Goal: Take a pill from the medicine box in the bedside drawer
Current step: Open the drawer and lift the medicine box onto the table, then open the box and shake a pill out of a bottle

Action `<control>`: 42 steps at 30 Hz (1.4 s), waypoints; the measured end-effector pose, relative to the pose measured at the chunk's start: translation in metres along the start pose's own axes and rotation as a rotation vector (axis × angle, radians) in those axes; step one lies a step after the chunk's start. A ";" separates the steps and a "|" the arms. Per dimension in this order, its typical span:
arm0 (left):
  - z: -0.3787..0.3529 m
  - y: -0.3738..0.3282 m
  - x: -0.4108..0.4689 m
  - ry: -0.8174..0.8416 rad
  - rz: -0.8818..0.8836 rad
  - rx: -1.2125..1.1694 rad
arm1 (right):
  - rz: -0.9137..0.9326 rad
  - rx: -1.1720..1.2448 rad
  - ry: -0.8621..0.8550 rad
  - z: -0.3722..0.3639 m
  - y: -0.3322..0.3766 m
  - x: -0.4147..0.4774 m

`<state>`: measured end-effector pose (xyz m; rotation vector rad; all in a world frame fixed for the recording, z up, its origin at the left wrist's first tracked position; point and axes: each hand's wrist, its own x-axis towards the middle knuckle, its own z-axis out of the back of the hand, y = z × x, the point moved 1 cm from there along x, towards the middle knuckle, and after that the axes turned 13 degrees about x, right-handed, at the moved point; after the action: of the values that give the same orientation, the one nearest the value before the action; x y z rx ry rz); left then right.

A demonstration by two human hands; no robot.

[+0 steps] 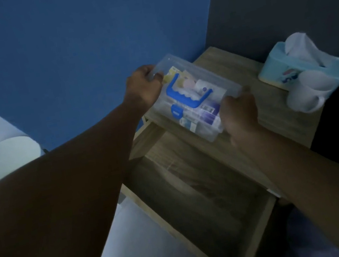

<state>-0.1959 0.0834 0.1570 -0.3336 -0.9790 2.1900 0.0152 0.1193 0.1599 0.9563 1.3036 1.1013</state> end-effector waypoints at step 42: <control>-0.057 0.016 -0.075 0.153 0.564 -0.542 | 0.645 -0.843 0.454 0.030 -0.037 0.024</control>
<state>-0.1228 0.0554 0.1028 -1.1276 -1.5212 2.2862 0.0466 0.1363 0.1204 0.4764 0.7014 2.2303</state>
